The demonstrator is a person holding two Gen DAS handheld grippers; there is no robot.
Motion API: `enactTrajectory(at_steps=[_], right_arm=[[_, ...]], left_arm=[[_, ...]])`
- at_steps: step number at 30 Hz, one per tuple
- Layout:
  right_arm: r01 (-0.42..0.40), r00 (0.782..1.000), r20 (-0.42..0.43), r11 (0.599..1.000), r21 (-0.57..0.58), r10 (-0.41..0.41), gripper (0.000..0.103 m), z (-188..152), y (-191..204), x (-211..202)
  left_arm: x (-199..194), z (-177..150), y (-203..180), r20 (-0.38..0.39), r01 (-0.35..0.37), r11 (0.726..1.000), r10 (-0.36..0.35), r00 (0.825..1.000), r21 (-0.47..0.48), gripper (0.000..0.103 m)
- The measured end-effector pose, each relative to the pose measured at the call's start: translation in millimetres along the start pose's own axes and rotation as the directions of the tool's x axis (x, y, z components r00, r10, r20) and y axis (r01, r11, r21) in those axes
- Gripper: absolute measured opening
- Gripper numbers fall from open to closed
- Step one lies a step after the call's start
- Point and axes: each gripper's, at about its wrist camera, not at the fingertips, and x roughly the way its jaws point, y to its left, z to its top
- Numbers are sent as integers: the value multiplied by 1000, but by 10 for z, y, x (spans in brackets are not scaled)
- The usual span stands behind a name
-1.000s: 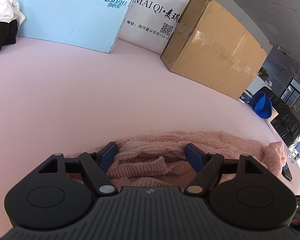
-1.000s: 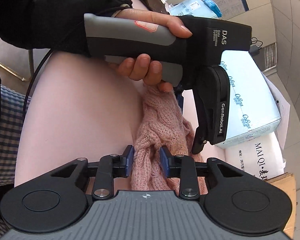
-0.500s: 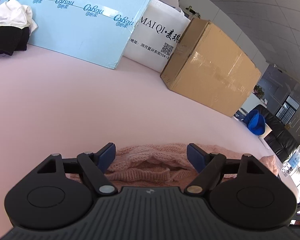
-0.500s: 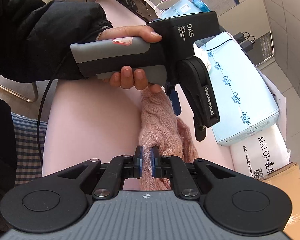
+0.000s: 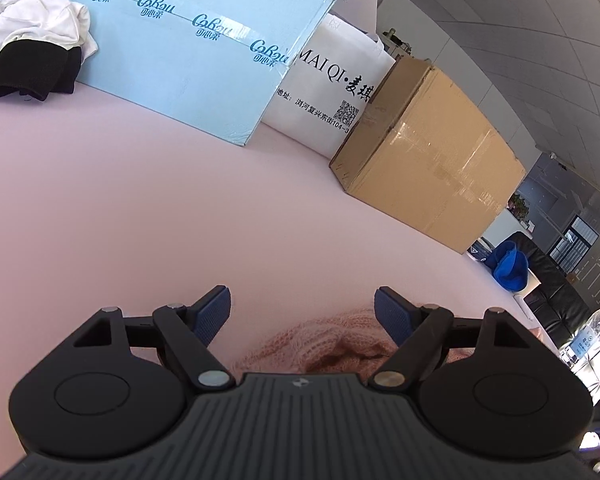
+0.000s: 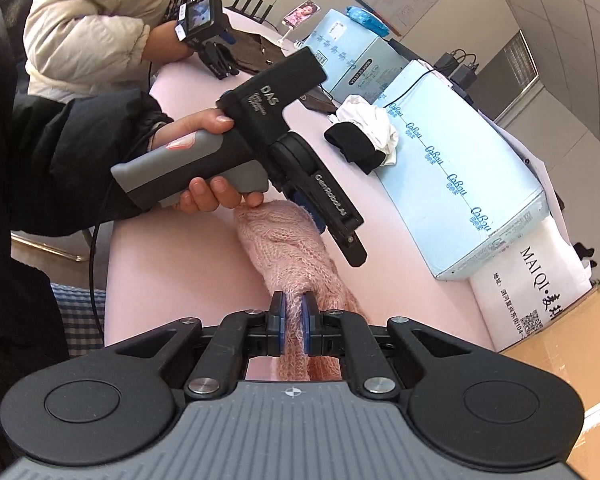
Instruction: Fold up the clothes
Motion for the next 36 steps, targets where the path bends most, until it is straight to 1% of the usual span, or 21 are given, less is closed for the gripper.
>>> enactTrajectory(at_steps=[2,4,7,10,13,15,17,20,23,25,28,29,30,31,32,33,34,35,36], right_arm=[[-43,999,9,998,40,42,7,38,-48,-34],[-98,995,11,993,70,97,7,50,-180,-12],[-145,989,-1,983,109,146,7,52,-399,75],[-196,979,-22,971,136,201,7,68,-626,240],[-195,978,-48,967,166,205,7,77,-909,453],[-170,982,-53,970,174,181,7,90,-1068,555],[-180,980,-56,967,182,193,7,90,-1160,626],[-196,975,-65,958,208,213,8,54,-1322,824],[-189,974,-76,948,257,214,8,-67,-1475,1087],[-221,966,-67,931,290,250,8,-149,-1512,1222],[-280,949,-41,899,337,312,9,-263,-1559,1395],[-292,945,-31,884,364,325,13,-296,-1583,1439],[-287,946,-27,876,387,322,19,-327,-1610,1470],[-271,952,-23,873,406,306,24,-354,-1635,1482],[-251,958,-19,870,424,286,36,-381,-1659,1487],[-222,967,-14,873,435,253,43,-404,-1674,1454],[-195,976,-4,881,431,218,44,-420,-1673,1381],[-170,983,6,888,426,185,45,-435,-1672,1308],[-156,986,20,894,419,163,48,-450,-1671,1222]], left_arm=[[-98,-20,0,49,32,999,-32,998,6,78],[-161,-41,-21,75,58,998,-60,995,27,78],[-202,-64,-29,80,84,996,-87,993,41,78],[-213,-67,2,76,88,996,-90,993,28,78],[-244,-83,13,78,100,995,-102,992,30,78],[-268,-103,16,79,102,994,-104,991,37,78],[-285,-126,51,69,106,994,-108,992,32,78],[-315,-136,122,57,138,990,-139,989,10,78],[-352,-152,109,67,154,988,-155,986,28,78],[-392,-169,72,89,149,987,-154,984,57,78],[-500,-146,-7,155,128,987,-142,978,98,78],[-535,-119,-40,177,122,986,-140,974,111,79],[-509,-43,-74,171,128,987,-144,975,102,79],[-480,36,-107,163,134,987,-148,975,92,81],[-409,88,-121,139,136,988,-145,980,72,81],[-295,122,-147,99,113,992,-118,988,51,81],[-177,155,-173,57,89,996,-90,994,31,81],[-14,162,-210,5,25,1000,-25,1000,18,81],[96,139,-218,-26,-14,1000,15,1000,18,81]])
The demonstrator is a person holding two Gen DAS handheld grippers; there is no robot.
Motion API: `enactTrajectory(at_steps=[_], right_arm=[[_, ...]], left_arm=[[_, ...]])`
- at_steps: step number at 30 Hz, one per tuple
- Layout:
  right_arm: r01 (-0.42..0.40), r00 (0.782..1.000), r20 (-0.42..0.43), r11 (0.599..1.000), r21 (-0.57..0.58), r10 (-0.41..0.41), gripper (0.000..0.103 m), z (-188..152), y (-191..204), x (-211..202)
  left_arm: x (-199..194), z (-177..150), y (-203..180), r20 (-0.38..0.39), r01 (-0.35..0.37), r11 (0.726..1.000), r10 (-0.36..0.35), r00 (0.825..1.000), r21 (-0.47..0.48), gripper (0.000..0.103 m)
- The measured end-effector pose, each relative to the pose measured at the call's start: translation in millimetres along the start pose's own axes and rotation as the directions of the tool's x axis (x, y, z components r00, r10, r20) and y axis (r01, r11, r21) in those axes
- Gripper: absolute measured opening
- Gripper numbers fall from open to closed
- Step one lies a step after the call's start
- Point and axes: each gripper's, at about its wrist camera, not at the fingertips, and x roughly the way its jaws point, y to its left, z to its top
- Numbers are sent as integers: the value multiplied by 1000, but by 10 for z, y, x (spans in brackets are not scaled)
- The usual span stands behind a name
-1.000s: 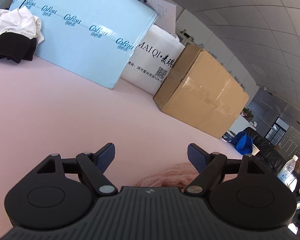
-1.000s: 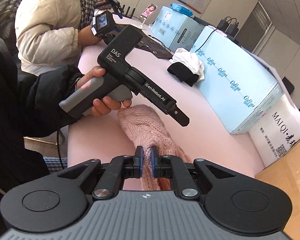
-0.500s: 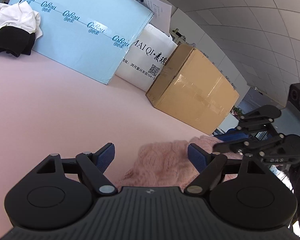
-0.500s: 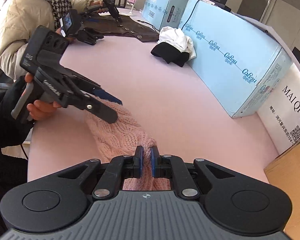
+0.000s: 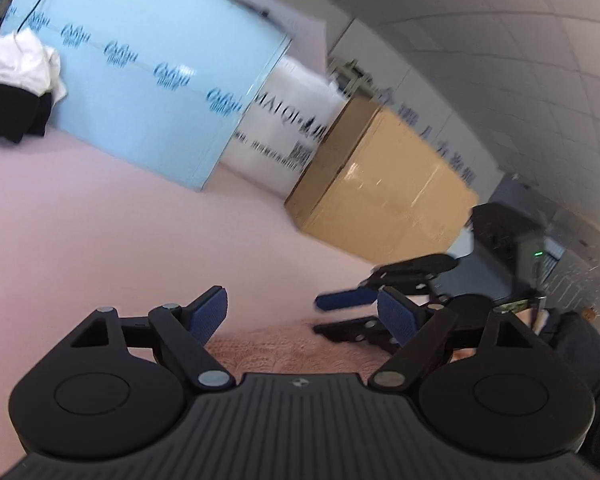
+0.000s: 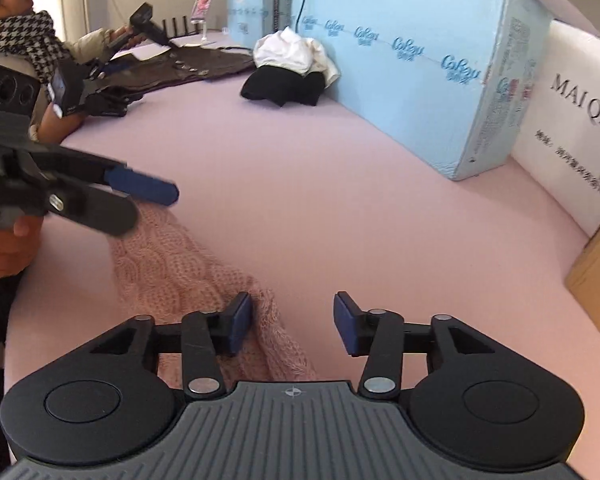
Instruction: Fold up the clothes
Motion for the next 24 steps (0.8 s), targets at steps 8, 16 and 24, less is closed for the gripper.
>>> enactTrajectory(at_steps=[8,16,24], right_arm=[[310,906,236,930,196,-351,76,-595,-23,-1594],[647,724,-31,663,376,-689,75,-1580,136,-2211],[657,748,-168,679,327,-642,58,-2098,131,-2133]], left_arm=[[312,-101,133,-120,-72,997,69,990,-17,81],[101,-135,-67,-7,-157,986,157,988,56,81],[233,-196,-569,-25,-72,991,75,997,110,81]])
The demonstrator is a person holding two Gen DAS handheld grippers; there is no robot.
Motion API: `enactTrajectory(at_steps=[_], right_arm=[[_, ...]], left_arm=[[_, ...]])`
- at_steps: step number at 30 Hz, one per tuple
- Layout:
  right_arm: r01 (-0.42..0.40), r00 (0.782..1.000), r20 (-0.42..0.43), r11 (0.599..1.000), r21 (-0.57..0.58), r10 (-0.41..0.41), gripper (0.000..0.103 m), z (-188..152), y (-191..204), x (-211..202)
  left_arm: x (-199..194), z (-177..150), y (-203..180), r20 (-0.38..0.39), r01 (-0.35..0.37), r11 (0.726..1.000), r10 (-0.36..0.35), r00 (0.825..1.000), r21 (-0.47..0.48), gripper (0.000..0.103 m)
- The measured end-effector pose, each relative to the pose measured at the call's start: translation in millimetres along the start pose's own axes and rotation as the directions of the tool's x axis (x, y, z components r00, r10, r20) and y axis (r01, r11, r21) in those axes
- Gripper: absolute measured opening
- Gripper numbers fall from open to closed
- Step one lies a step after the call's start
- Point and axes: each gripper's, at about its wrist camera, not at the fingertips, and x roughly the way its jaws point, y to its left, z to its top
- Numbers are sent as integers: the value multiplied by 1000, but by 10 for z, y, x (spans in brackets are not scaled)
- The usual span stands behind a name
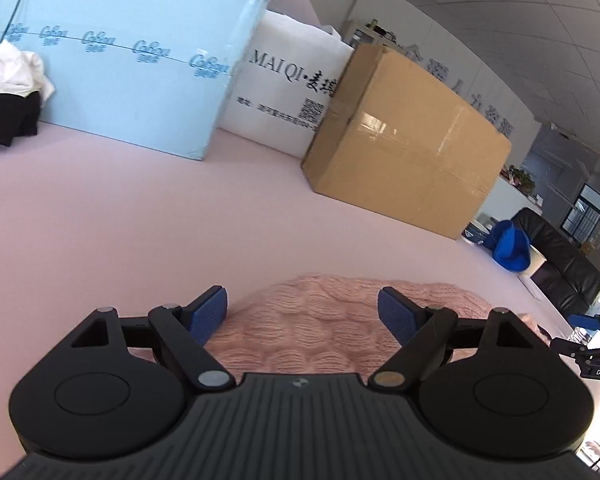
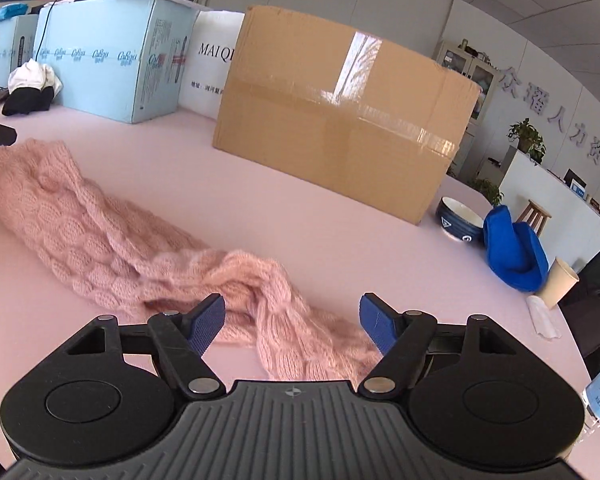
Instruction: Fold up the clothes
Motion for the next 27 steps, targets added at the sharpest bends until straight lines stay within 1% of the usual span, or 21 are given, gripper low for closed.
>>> enactTrajectory(at_steps=[1,2,3,5,6,8,10,11,12,14,16,17,19,21,25,27], right_arm=[[-27,999,-27,999,19,27,53,-30,-51,30],[-42,998,-45,999,31,44,45,-53,-80,54],[-47,996,-69,998,43,50,44,-96,-122,104],[-23,997,-68,999,33,26,44,-145,-148,113],[-18,998,-66,999,42,21,44,-162,-193,143],[-31,995,-88,995,99,40,44,-175,-301,236],[-43,992,-109,987,153,60,29,-187,-403,326],[-50,990,-120,985,162,70,13,-197,-418,352],[-62,987,-134,983,174,86,11,-208,-439,389],[-66,987,-135,982,179,91,8,-201,-460,389],[-57,989,-126,984,166,79,8,-170,-485,325],[-44,990,-123,986,160,65,8,-151,-501,291],[15,992,-125,990,143,3,7,-90,-577,207],[58,991,-127,987,153,-38,7,-29,-686,154],[102,989,-122,982,158,-83,7,87,-822,60],[110,988,-124,982,153,-91,7,149,-830,31]], left_arm=[[76,-19,-27,-12,-23,1000,23,1000,-5,81],[154,-40,-37,-26,-51,999,51,998,0,81],[203,-46,-35,-35,-76,997,76,997,8,81],[279,-42,-10,-52,-112,994,113,992,9,81],[289,-32,16,-58,-109,994,109,992,-3,82],[309,-18,69,-70,-104,994,102,992,-28,83],[328,-26,92,-77,-107,994,104,992,-33,83],[339,-32,100,-79,-109,994,106,991,-32,83],[339,-36,103,-78,-109,994,106,991,-29,83],[336,-42,97,-74,-112,994,110,991,-21,83],[336,-46,87,-70,-115,993,114,991,-14,83],[334,-50,82,-67,-117,993,116,991,-11,83],[329,-51,81,-64,-116,993,115,991,-11,83],[320,-53,92,-62,-113,993,112,992,-16,83],[271,-57,150,-49,-81,995,78,996,-60,83],[263,-58,170,-49,-72,995,68,996,-71,83]])
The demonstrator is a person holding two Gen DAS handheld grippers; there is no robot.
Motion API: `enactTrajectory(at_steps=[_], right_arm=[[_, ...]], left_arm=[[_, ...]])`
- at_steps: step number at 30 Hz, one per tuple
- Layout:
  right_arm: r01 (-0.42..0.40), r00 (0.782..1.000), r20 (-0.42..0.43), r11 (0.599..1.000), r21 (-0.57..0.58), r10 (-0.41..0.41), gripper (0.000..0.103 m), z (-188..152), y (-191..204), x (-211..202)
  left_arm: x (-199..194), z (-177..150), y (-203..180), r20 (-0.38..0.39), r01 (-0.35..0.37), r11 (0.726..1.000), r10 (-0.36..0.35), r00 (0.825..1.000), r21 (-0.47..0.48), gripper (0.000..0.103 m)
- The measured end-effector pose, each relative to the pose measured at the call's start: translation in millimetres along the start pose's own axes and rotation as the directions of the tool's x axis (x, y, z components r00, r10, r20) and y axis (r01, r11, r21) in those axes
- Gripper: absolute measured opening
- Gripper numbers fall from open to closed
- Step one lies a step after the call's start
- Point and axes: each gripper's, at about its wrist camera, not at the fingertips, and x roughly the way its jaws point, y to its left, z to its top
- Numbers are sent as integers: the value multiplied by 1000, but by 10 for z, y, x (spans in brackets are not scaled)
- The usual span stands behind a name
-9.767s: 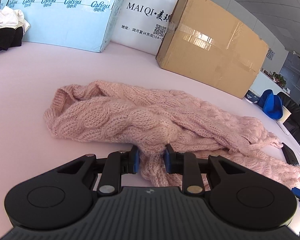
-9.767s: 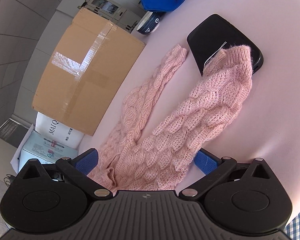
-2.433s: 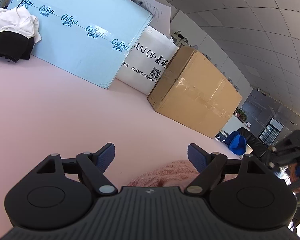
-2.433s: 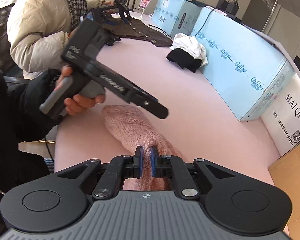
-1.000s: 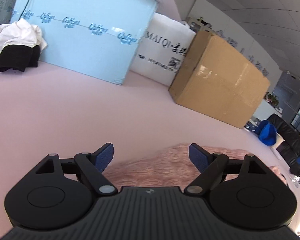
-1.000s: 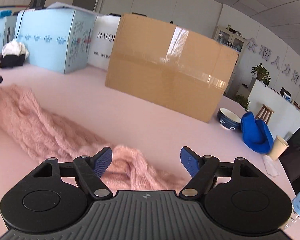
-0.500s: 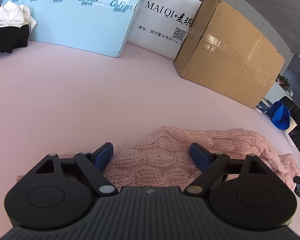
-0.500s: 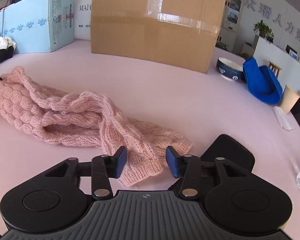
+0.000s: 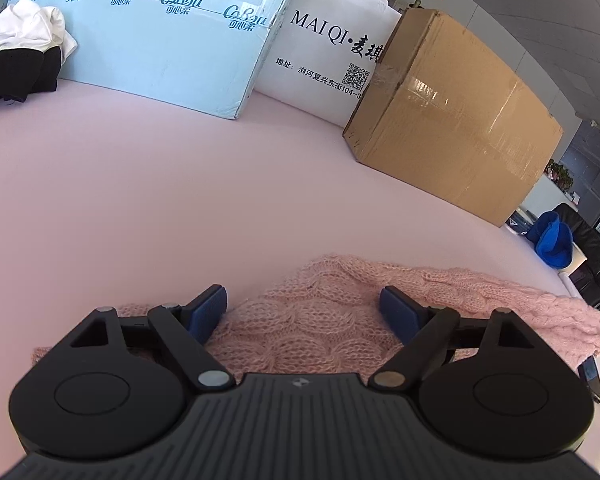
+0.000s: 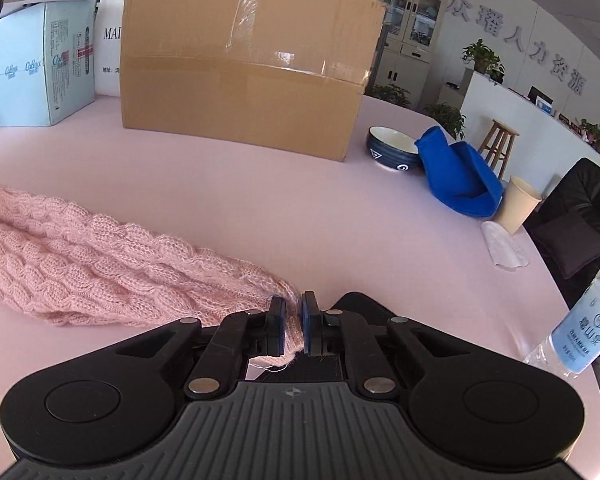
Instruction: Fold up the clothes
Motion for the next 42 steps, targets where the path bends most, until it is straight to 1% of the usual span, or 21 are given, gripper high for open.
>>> enactTrajectory(at_steps=[4,7,10,13,15,17,18,20,21,22,23,24,26,27,28,29,31,33,37,39,42], right_arm=[[35,998,-53,999,-25,-36,7,45,72,183],[21,990,-138,999,-32,-26,7,61,138,475],[26,983,-183,999,-28,-31,8,71,181,703],[50,976,-210,998,-42,-58,19,79,204,832],[92,976,-194,994,-59,-102,43,81,208,819],[132,983,-122,991,-36,-135,43,110,181,690],[130,991,-45,991,4,-130,43,140,174,555],[35,992,117,996,77,-43,44,223,258,267],[-30,980,197,994,102,9,47,268,334,129],[-79,970,239,992,102,53,48,296,445,73],[-134,954,282,986,98,101,53,320,575,20],[-215,929,324,973,86,177,62,320,803,-9],[-377,877,357,921,94,322,72,253,1228,40],[-473,840,352,875,101,413,72,179,1488,104],[-537,813,324,839,93,484,72,110,1740,174],[-551,810,296,830,88,507,72,62,1905,227],[-545,823,245,834,86,512,72,-88,2144,372],[-518,847,220,844,136,485,72,-182,2078,503],[-534,846,231,759,372,481,72,-311,1531,615],[-449,893,217,822,350,395,73,-345,1385,559],[-320,944,191,886,336,269,73,-406,1141,531]], left_arm=[[-9,-18,-15,4,-6,1000,5,1000,12,83],[-16,-21,2,6,3,1000,-3,1000,3,82],[-15,-25,22,8,13,1000,-13,1000,-4,82],[-24,-40,23,13,17,1000,-17,1000,1,82],[-23,-43,24,14,19,1000,-19,1000,3,82],[-20,-41,32,14,24,1000,-24,1000,0,82],[-20,-42,33,14,25,1000,-25,1000,-1,82],[-23,-45,35,15,26,1000,-26,1000,-1,82],[-25,-47,35,16,26,1000,-26,1000,-1,82],[-26,-47,37,17,27,1000,-27,1000,-3,82],[-27,-46,40,18,28,1000,-28,999,-5,82],[-28,-48,42,19,27,1000,-27,999,-6,82],[-30,-55,39,21,24,1000,-24,999,-2,82],[-25,-59,26,21,18,1000,-18,1000,6,82],[-20,-68,8,21,9,1000,-10,1000,21,82],[-18,-75,-5,23,3,1000,-4,1000,30,82],[-15,-89,-30,27,-9,999,8,1000,48,82],[-13,-89,-16,28,-11,999,10,1000,43,82],[7,-90,-26,24,-24,998,22,999,56,83],[18,-103,-61,24,-47,996,46,999,78,84],[26,-113,-94,26,-71,992,68,997,104,84]])
